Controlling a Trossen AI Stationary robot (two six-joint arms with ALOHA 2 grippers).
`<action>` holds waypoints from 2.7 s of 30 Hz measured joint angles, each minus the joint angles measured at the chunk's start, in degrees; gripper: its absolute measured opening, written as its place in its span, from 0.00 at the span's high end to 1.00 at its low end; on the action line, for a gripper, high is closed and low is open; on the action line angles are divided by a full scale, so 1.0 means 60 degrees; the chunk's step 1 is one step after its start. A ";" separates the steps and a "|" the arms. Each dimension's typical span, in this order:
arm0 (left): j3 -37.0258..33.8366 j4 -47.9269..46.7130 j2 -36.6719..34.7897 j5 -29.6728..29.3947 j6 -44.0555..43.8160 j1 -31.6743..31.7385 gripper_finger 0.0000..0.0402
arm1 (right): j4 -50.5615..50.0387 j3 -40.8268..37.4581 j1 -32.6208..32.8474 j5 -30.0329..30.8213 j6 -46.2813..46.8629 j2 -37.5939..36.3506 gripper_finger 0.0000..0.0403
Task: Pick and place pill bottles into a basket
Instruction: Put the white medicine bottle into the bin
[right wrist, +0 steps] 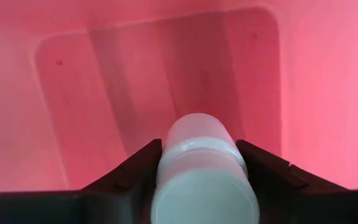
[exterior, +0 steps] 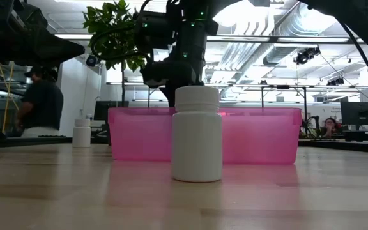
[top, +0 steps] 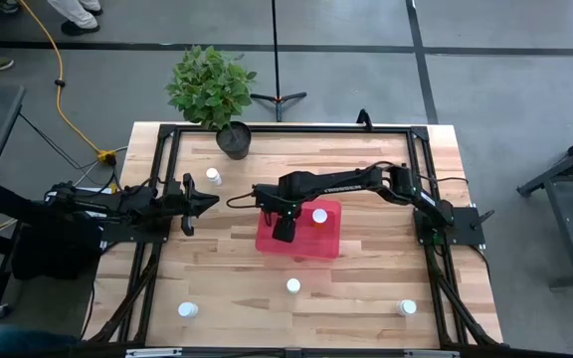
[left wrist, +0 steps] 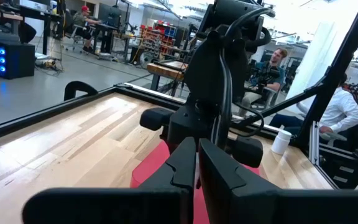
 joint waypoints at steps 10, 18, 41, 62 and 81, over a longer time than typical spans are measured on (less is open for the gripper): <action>0.0004 0.0004 -0.0003 0.0000 0.0000 0.0000 0.86 | -0.0002 0.0000 -0.0011 0.0171 -0.0035 0.0000 0.40; 0.0004 0.0000 0.0000 -0.0001 0.0000 0.0000 0.86 | -0.0199 0.0028 -0.0304 -0.0429 -0.0179 -0.0022 0.40; 0.0002 0.0002 -0.0001 -0.0007 0.0000 0.0000 0.86 | -0.2100 0.2877 -0.0579 -0.0626 -0.0372 -0.0036 0.39; 0.0004 0.0000 0.0000 -0.0007 0.0000 0.0000 0.86 | -0.4759 0.4025 -0.0515 0.0026 -0.1687 -0.0291 0.42; 0.0003 -0.0007 0.0237 -0.0007 0.0000 0.0000 0.86 | -0.3875 0.3912 0.0722 0.0772 -0.1114 -0.2619 0.51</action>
